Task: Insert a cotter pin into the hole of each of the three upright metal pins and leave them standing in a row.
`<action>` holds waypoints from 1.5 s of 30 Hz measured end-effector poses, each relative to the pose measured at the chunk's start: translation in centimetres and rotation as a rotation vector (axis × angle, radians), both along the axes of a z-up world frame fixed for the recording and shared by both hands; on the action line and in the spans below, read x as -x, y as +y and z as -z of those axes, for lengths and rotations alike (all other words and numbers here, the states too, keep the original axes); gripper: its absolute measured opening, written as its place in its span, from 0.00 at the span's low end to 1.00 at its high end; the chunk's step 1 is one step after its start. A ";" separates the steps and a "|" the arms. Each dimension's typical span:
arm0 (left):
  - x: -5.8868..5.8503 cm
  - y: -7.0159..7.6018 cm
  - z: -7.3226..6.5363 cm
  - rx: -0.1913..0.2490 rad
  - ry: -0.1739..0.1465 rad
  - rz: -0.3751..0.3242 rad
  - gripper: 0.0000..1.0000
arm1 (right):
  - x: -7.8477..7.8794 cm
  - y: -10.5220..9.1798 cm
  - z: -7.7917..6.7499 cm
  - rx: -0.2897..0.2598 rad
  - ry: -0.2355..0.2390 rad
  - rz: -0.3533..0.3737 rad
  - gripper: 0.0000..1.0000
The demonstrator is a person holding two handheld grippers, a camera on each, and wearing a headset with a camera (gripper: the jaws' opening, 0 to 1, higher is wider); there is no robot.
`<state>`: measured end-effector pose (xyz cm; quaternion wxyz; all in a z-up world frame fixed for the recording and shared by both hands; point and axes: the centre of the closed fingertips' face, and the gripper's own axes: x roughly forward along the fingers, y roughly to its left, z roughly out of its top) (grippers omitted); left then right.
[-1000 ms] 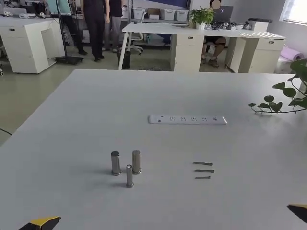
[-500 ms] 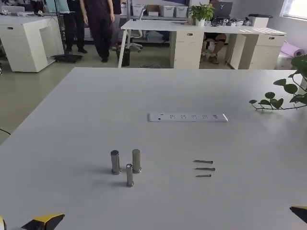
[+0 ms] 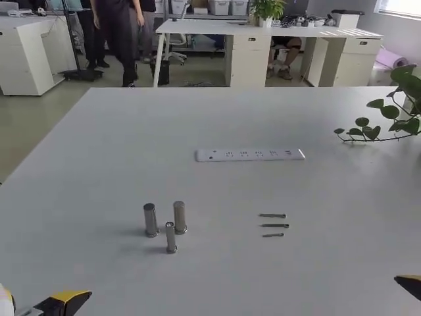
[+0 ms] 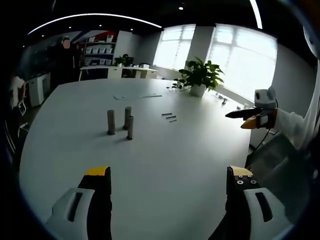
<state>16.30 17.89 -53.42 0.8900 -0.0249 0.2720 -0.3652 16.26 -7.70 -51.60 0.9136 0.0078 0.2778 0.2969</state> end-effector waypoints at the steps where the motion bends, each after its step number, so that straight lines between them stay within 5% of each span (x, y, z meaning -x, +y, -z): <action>1: -0.2 -0.1 0.0 -0.002 0.001 0.006 0.96 | -0.1 0.0 0.0 -0.004 -0.001 0.006 0.89; 13: -2.5 -1.5 0.6 0.006 0.011 0.055 0.94 | -0.2 -0.6 0.6 -0.004 0.024 0.046 0.89; 15: -2.8 -1.7 0.7 0.046 0.061 0.034 0.89 | -0.4 -1.0 0.6 0.006 0.017 0.064 0.89; 30: -7.7 -2.0 1.1 -0.018 -0.012 0.051 0.97 | -0.6 -1.0 1.4 0.030 0.043 0.051 0.89; 35: -8.6 -2.6 1.2 -0.030 -0.021 0.054 0.97 | -0.6 -0.9 1.4 0.038 0.046 0.046 0.89; 41: -9.3 -4.2 1.9 0.011 -0.002 0.079 0.90 | -0.4 -0.5 1.7 0.045 0.062 0.035 0.89; 45: -10.0 -4.9 3.1 -0.014 0.000 0.094 0.89 | -0.4 -0.5 1.6 0.053 0.064 0.032 0.89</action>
